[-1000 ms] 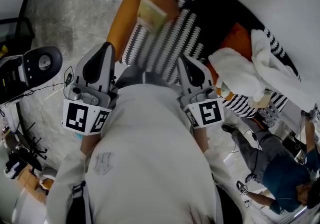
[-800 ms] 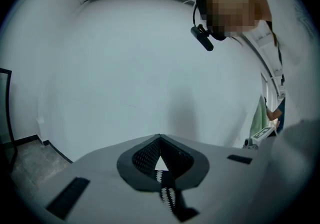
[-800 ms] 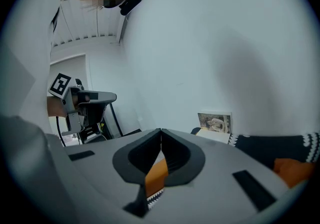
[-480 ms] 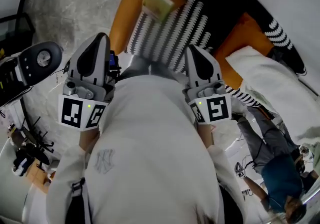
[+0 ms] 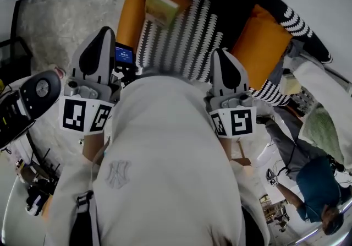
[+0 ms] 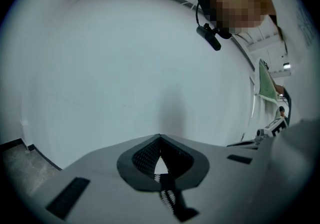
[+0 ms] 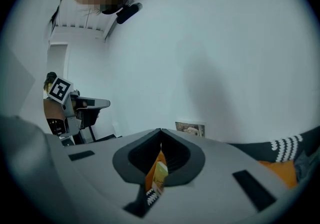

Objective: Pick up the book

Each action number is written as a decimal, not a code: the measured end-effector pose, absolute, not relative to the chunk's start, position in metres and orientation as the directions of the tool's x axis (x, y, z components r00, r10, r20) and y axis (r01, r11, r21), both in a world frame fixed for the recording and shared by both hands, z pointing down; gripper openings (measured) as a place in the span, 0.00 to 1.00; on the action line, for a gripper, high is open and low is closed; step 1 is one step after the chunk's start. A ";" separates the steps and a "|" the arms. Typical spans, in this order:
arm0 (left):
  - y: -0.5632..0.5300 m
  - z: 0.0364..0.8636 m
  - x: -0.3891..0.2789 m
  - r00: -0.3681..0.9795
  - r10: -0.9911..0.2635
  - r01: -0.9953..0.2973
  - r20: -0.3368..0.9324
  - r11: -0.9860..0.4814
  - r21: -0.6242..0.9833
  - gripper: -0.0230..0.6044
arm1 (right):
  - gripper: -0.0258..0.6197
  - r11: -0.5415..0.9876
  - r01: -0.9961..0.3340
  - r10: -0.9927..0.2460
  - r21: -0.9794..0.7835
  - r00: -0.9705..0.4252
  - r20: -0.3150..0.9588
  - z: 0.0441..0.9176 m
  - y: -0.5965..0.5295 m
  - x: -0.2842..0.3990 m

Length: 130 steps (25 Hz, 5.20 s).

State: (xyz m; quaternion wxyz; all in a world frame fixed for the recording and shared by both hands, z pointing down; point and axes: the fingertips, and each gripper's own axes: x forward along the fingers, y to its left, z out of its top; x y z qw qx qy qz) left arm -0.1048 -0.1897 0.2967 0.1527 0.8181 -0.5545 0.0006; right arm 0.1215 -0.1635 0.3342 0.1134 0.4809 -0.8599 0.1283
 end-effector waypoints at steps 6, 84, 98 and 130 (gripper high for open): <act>-0.198 0.292 -0.085 0.447 -0.883 -0.877 0.141 -0.403 0.261 0.05 | 0.07 0.474 -0.877 -0.828 -0.078 -0.474 0.301 0.329 -0.167 0.124; -0.267 0.377 -0.091 0.377 -0.879 -0.883 0.290 -0.247 0.398 0.05 | 0.41 0.687 -0.685 -0.493 -0.244 -0.685 0.536 0.564 -0.311 0.074; -0.290 0.408 -0.083 0.387 -0.846 -0.869 0.366 -0.202 0.452 0.05 | 0.46 0.694 -0.617 -0.254 -0.371 -0.692 0.676 0.695 -0.333 0.057; -0.289 0.417 -0.097 0.344 -0.855 -0.871 0.389 -0.136 0.471 0.05 | 0.28 0.724 -0.487 0.030 -0.488 -0.685 0.728 0.777 -0.300 0.022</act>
